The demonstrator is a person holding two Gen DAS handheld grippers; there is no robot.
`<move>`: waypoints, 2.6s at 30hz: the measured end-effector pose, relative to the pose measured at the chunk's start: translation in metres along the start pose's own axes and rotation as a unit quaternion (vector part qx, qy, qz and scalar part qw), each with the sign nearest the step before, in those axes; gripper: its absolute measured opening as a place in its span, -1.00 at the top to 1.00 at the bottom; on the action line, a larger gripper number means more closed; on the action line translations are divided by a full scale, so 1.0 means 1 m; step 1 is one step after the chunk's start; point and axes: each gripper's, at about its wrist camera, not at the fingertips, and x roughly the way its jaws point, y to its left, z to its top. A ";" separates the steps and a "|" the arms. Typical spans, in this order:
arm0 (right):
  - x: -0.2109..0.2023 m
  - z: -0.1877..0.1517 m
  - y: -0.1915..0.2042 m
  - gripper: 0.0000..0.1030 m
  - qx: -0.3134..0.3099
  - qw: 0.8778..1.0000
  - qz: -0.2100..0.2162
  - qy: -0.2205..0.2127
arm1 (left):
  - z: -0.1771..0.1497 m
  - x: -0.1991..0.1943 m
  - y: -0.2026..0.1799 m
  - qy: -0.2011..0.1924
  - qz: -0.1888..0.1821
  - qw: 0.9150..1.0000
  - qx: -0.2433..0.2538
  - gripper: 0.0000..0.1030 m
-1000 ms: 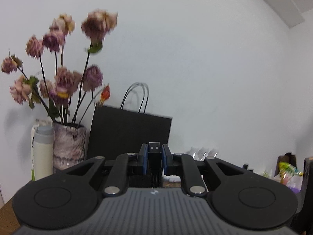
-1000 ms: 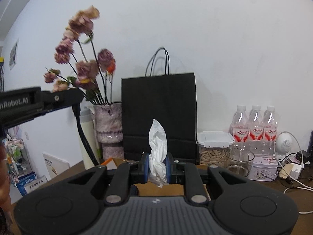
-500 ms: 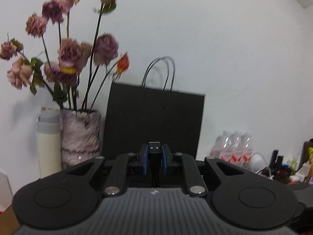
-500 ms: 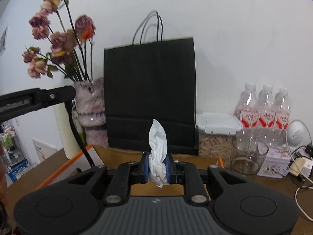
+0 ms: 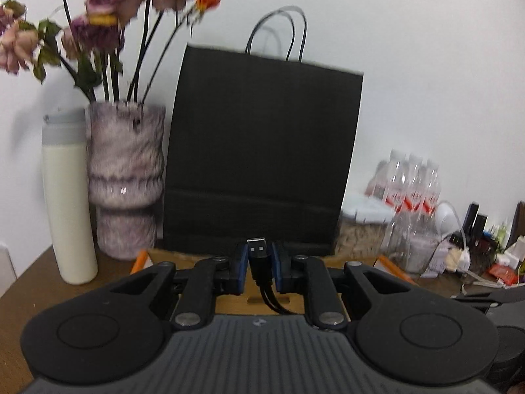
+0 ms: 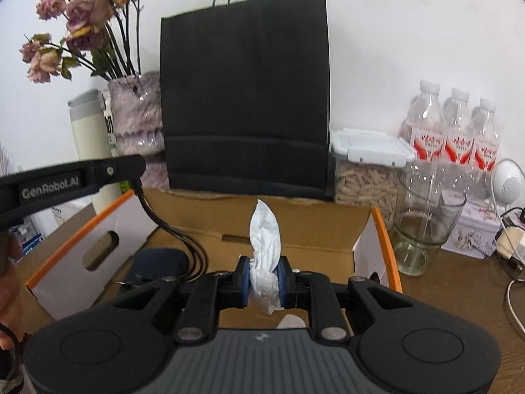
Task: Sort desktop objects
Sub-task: 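Open the left gripper to drop the cable while the right drops the tissue into the box, then withdraw both open grippers from above the box, then move the right tool to the plush toy while the left tool approaches the large white cap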
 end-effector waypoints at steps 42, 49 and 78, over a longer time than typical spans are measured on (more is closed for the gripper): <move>-0.025 0.001 0.005 -0.94 -0.005 1.000 -0.021 0.000 | -0.009 -0.024 0.007 0.051 0.045 0.997 -0.033 -1.00; -0.048 -0.001 0.016 -0.95 -0.016 0.999 -0.002 -0.028 | -0.008 -0.048 0.003 0.021 0.047 0.998 -0.022 -1.00; -0.151 -0.044 0.025 -1.00 -0.009 0.997 -0.002 -0.077 | -0.031 -0.158 -0.006 -0.020 0.038 0.999 -0.015 -1.00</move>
